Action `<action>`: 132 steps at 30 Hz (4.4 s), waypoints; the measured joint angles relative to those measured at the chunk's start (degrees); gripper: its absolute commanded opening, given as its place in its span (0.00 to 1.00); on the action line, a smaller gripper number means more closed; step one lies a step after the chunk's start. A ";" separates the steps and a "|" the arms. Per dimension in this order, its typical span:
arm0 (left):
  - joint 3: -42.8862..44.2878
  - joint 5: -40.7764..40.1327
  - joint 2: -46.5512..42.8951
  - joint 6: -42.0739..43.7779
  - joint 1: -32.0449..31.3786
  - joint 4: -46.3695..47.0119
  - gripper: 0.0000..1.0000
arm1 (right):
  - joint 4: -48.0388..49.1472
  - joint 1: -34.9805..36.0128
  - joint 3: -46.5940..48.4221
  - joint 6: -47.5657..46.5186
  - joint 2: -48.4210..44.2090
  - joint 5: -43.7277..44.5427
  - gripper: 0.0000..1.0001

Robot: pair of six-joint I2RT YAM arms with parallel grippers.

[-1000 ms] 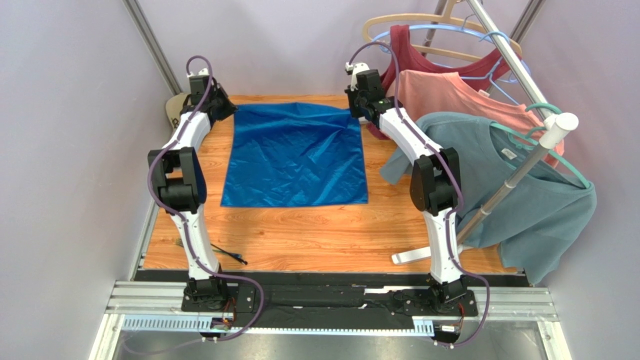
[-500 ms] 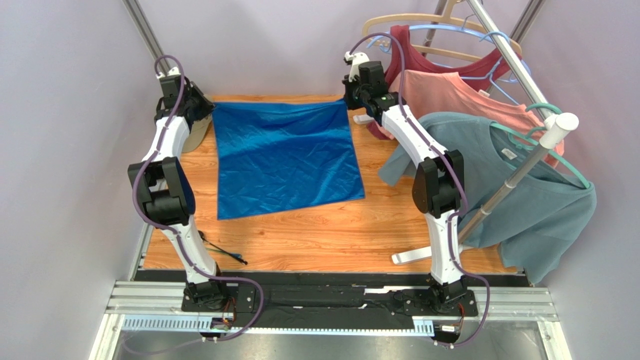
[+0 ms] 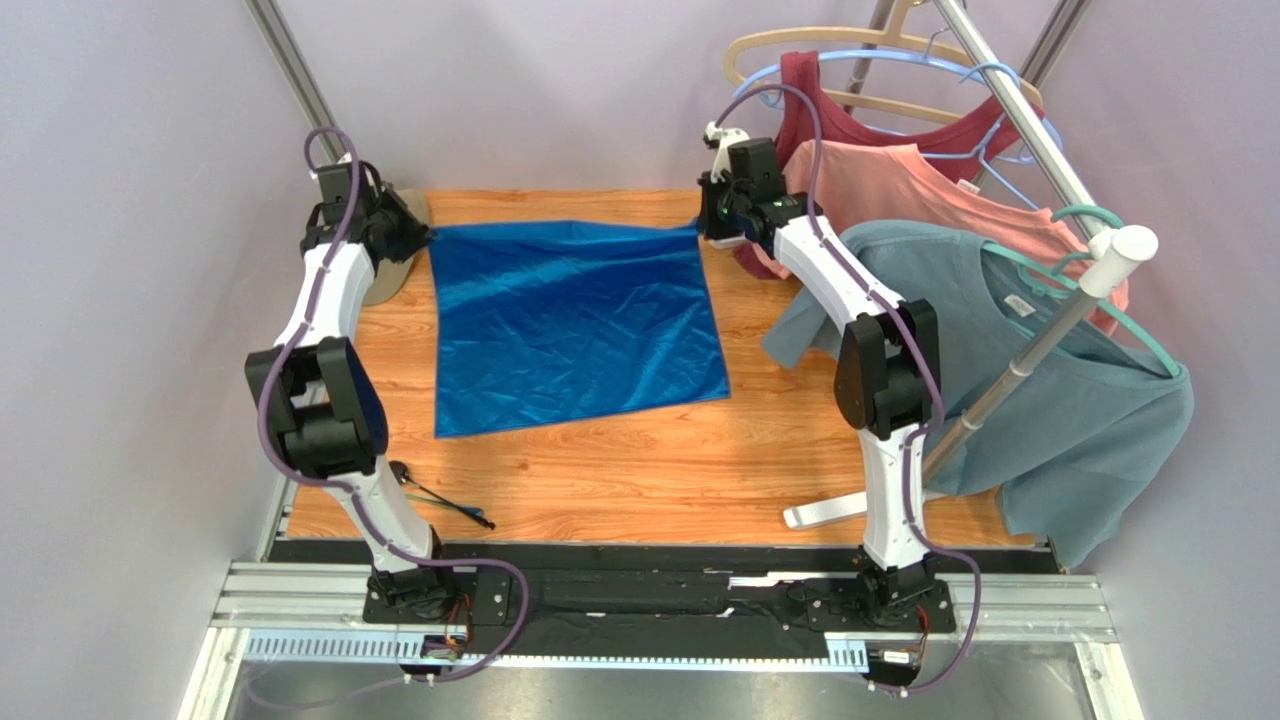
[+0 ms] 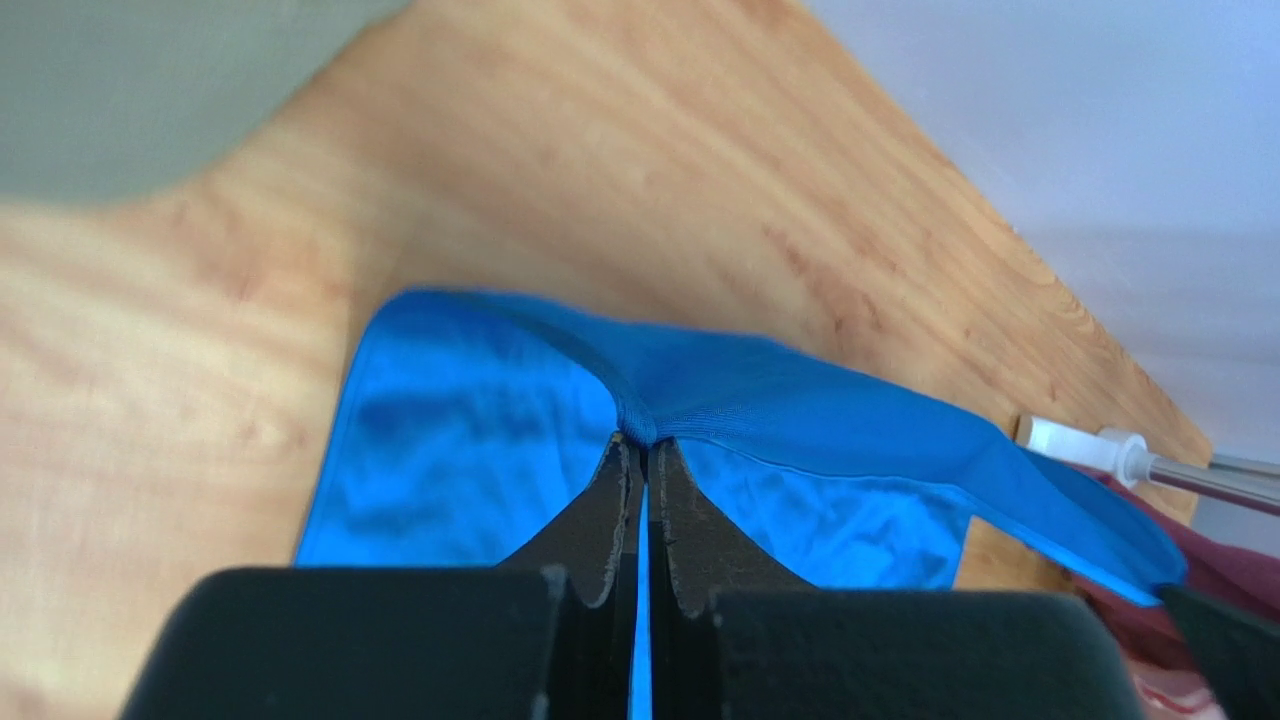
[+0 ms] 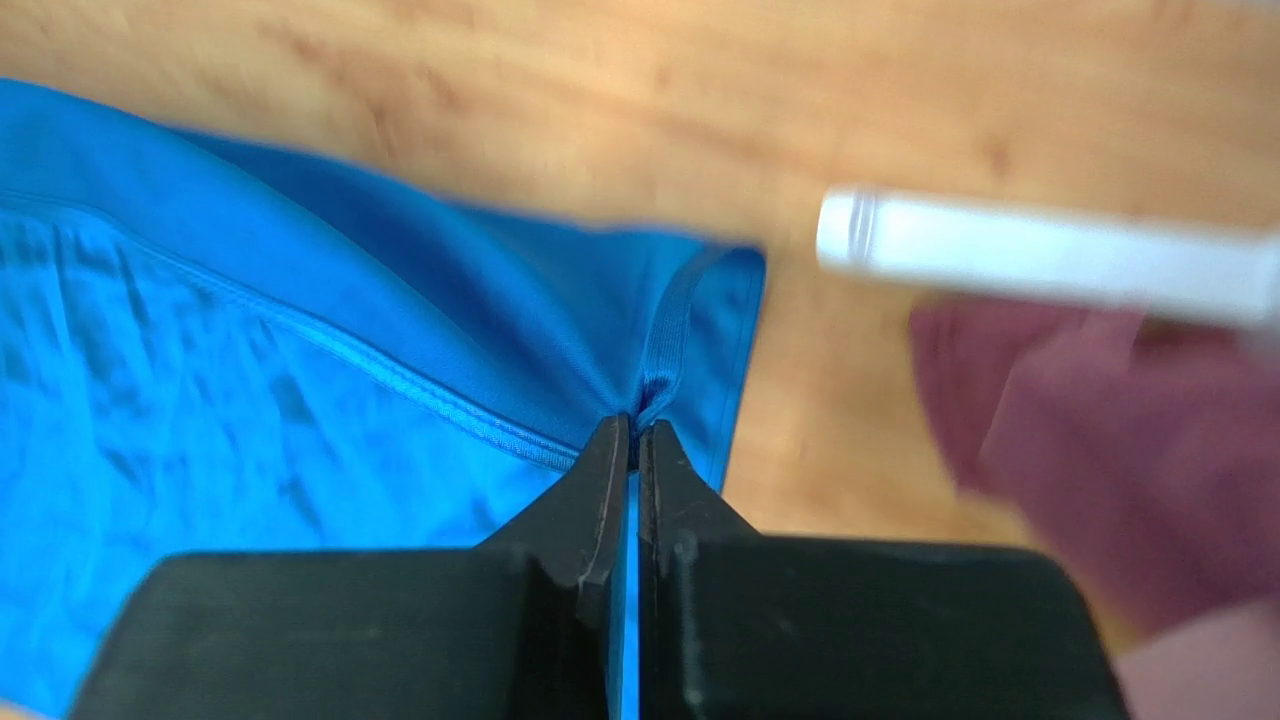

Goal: Fold the napkin into a case and place the utensils inside
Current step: Fold and flatten the napkin at the center of the board, then smooth out the rectangle-folded napkin at the center of the board.

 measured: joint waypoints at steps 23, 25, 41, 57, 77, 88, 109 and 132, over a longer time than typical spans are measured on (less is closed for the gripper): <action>-25.92 -5.25 -18.34 -0.42 0.00 -23.91 0.00 | -15.28 5.92 -34.99 10.01 -23.28 1.90 0.00; -26.25 -5.35 -18.71 0.48 0.00 -24.02 0.00 | -15.37 5.64 -36.70 10.21 -24.06 2.14 0.00; -29.62 -8.07 -17.22 3.37 0.00 -24.81 0.00 | -12.52 6.36 -42.99 12.48 -25.40 -0.04 0.00; -30.67 -9.42 -14.91 4.44 -0.02 -23.89 0.00 | -11.50 6.86 -47.10 15.19 -25.31 -0.42 0.00; -32.74 -9.40 -12.41 4.63 -0.02 -23.80 0.00 | -9.75 6.88 -48.98 15.58 -23.08 0.55 0.00; -32.81 -10.16 -9.75 4.81 -0.02 -25.14 0.00 | -8.46 6.86 -49.22 15.63 -21.14 0.66 0.00; -31.76 -15.47 -15.39 5.57 -0.04 -27.56 0.47 | -7.17 6.86 -49.81 15.91 -21.46 0.44 0.51; -34.14 -0.33 -15.17 5.97 -2.38 -21.97 0.17 | -11.26 6.86 -48.15 13.44 -28.33 1.01 0.30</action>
